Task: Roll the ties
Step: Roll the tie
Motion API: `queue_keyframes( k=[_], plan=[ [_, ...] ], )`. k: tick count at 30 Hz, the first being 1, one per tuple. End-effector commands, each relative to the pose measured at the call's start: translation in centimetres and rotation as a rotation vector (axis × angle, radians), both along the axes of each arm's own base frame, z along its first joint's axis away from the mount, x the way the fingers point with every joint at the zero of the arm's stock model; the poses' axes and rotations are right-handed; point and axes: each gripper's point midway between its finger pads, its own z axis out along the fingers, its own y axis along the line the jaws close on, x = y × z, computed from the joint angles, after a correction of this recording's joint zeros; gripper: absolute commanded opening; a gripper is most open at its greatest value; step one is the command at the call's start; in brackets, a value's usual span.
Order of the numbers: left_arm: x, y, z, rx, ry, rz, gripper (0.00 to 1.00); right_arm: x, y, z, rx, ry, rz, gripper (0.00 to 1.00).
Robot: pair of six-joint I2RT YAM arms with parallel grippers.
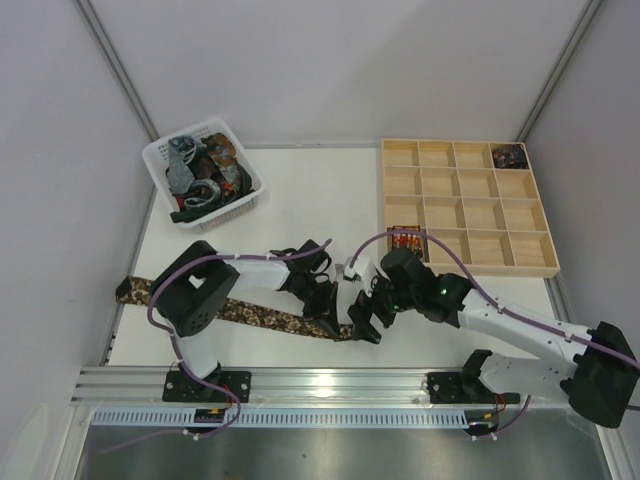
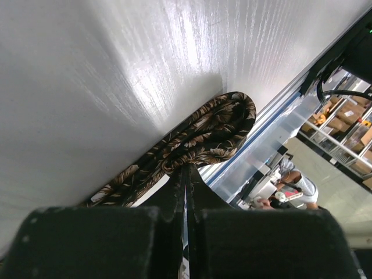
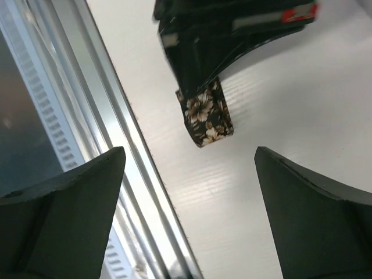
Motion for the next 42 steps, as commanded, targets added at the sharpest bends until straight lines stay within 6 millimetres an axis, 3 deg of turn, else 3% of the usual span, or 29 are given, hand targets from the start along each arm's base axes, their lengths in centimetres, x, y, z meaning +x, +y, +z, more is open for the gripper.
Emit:
queue_keyframes(
  k=[1,11,23,26,30,42],
  plan=[
    [0.8,-0.5,0.6,-0.037,-0.031,-0.041,0.00,0.4,0.3,-0.5,-0.020,-0.258,0.137,1.00],
    [1.3,-0.4,0.9,-0.053,-0.017,-0.047,0.00,1.0,1.7,-5.9,-0.154,-0.300,0.255,1.00],
    [1.7,-0.7,1.1,-0.072,-0.012,-0.051,0.00,2.0,3.9,-8.7,-0.211,-0.306,0.310,0.95],
    [1.9,-0.7,1.3,-0.080,-0.016,-0.048,0.00,2.8,4.2,-9.3,-0.249,-0.308,0.270,0.88],
    [2.1,-0.6,1.4,-0.086,-0.016,-0.044,0.00,2.9,4.3,-10.1,-0.274,-0.282,0.260,0.70],
    [3.1,-0.2,1.1,-0.080,-0.014,-0.031,0.00,2.5,4.1,-10.3,-0.288,-0.258,0.255,0.44]
  ],
)
